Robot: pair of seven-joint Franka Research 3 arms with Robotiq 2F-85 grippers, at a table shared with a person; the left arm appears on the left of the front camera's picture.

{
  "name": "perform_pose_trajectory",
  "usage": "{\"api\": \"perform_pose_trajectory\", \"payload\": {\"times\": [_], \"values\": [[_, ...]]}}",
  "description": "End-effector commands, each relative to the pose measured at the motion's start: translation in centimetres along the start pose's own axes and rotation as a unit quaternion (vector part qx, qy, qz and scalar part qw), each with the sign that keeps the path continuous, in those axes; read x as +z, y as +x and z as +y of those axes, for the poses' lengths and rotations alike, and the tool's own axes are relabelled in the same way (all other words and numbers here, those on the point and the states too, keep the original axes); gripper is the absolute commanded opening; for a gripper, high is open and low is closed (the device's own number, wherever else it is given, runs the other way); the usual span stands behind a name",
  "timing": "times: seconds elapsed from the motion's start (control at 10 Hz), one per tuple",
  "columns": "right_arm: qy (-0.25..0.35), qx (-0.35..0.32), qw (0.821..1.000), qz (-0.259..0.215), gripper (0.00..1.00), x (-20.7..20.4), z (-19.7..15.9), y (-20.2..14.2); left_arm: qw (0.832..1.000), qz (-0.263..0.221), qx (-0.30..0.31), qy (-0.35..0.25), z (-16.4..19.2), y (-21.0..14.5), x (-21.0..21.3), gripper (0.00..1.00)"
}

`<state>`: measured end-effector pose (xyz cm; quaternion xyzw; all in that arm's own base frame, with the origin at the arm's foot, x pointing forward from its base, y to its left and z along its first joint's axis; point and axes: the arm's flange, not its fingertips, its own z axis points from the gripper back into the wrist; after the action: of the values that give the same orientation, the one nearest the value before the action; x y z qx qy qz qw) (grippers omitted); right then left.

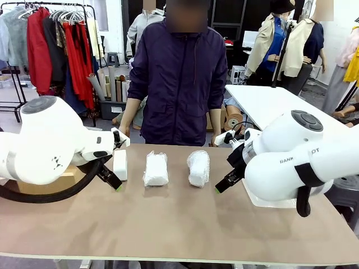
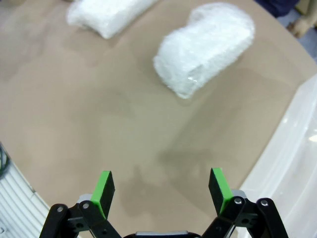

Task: Separate and place wrapped and unwrapped clocks.
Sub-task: Pick up the Digital clock indicated by the person.

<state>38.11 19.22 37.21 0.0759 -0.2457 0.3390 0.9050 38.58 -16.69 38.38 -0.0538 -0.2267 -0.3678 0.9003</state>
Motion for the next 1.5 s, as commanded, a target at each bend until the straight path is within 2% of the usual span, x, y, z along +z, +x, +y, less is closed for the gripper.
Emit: {"api": "perform_pose_trajectory", "payload": {"times": [0.0, 0.2, 0.3, 0.6, 0.7, 0.8, 1.0, 1.1, 1.2, 1.4], "values": [[0.082, 0.019, 0.996, 0.006, 1.0, 1.4, -2.7, 0.7, 0.998, -0.011, -0.029, -0.057, 3.1, -0.3, 2.4, 1.0], [0.141, 0.03, 0.99, 0.001, 1.0, 2.3, -3.7, 2.6, 0.99, -0.055, -0.089, -0.096, 5.0, -0.3, 4.0, 1.0], [0.183, 0.05, 0.982, -0.012, 1.0, 2.7, -4.5, 3.8, 0.98, -0.084, -0.125, -0.127, 6.3, -0.2, 4.4, 1.0], [0.196, 0.129, 0.967, -0.098, 1.0, 4.2, -7.4, 6.5, 0.954, -0.149, -0.21, -0.155, 9.0, 1.0, 5.6, 1.0], [0.208, 0.154, 0.957, -0.134, 1.0, 4.5, -8.3, 7.1, 0.945, -0.188, -0.237, -0.127, 10.2, 1.7, 6.0, 1.0], [0.215, 0.17, 0.949, -0.157, 1.0, 4.6, -9.0, 7.5, 0.934, -0.215, -0.252, -0.134, 11.0, 2.1, 6.2, 1.0], [0.221, 0.185, 0.941, -0.176, 1.0, 4.6, -9.9, 7.8, 0.926, -0.236, -0.265, -0.125, 11.8, 2.6, 6.6, 1.0], [0.211, 0.167, 0.947, -0.178, 1.0, 4.6, -9.9, 7.9, 0.943, -0.222, -0.229, -0.097, 11.1, 2.7, 6.7, 1.0], [0.202, 0.176, 0.949, -0.165, 1.0, 5.8, -9.2, 7.8, 0.932, -0.226, -0.259, -0.117, 11.2, 2.2, 8.0, 1.0], [0.202, 0.176, 0.949, -0.165, 1.0, 5.8, -9.2, 7.8, 0.932, -0.226, -0.259, -0.117, 11.2, 2.2, 8.0, 1.0]]}}
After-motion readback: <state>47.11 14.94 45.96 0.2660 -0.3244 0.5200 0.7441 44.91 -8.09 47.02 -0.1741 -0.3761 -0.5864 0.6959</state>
